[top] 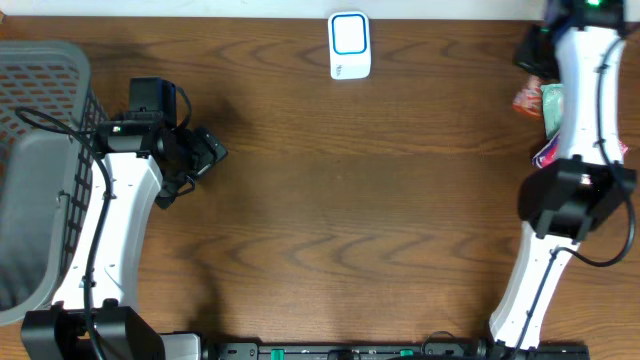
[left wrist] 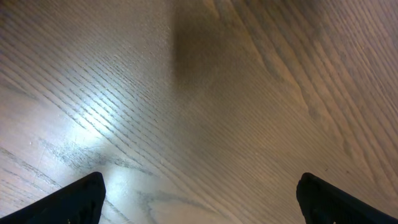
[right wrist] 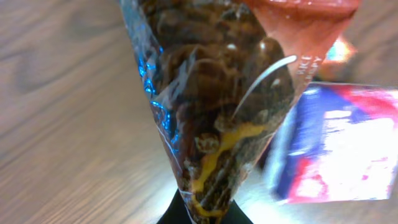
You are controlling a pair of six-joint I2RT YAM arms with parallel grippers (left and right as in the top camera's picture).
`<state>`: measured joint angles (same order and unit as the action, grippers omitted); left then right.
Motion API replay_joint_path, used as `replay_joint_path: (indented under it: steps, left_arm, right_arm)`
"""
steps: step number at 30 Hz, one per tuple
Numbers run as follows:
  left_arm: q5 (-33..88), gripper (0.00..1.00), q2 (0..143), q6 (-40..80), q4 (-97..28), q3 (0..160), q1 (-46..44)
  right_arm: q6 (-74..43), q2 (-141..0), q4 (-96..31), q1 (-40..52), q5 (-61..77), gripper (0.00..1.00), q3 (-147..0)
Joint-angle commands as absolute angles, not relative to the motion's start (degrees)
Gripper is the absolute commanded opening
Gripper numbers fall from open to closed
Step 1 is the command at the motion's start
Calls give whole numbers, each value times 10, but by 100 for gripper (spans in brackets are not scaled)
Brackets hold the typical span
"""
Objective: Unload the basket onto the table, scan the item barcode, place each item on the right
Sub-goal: 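Carry the red bag right and drop it by the scanned items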
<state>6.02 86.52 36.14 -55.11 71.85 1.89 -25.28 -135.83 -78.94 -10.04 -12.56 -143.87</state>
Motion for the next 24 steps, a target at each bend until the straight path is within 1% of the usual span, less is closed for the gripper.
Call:
replay_joint_path:
  steps: [1,8,12,14,16,17,19,20,22,24]
  left_arm:
    - [55,98,864,358,-552,719,22]
    - [54,98,864,358,-552,719,22]
    - [55,98,864,358,-552,719,22]
    - [55,98,864,358,-552,719,22]
    - [55,98,864,358,-552,719,22]
    - [55,98,864,358,-552,719,22]
    - [55,98,864,358,-552,719,22]
    - [55,98,864,358,-552,719,22]
    - [55,98,864,358,-552,719,22]
    - [55,98,864,358,-552,719,22]
  right_arm:
    - [-231,-1348,-791,-123,-135,1,-1408]
    - [-232,-1348,-712,-162,-74,1,-1327]
    - [-273,-1348,-666,-171,-83,2,-1287]
    - [-295,-1348,-657,-174,-100,6,-1276]
    - [-300,-1348,-653,-176,-104,25,-1269]
    - [-300,-1348,-654,-177,-104,24,-1269]
    - [-300,-1346,-666,-178,-104,18,-1272]
    - [-300,-1345,-671,-178,-104,18,-1272]
    - [-300,-1343,-686,-178,-104,26,-1272]
    - [-300,-1337,-703,-178,-99,29,-1273]
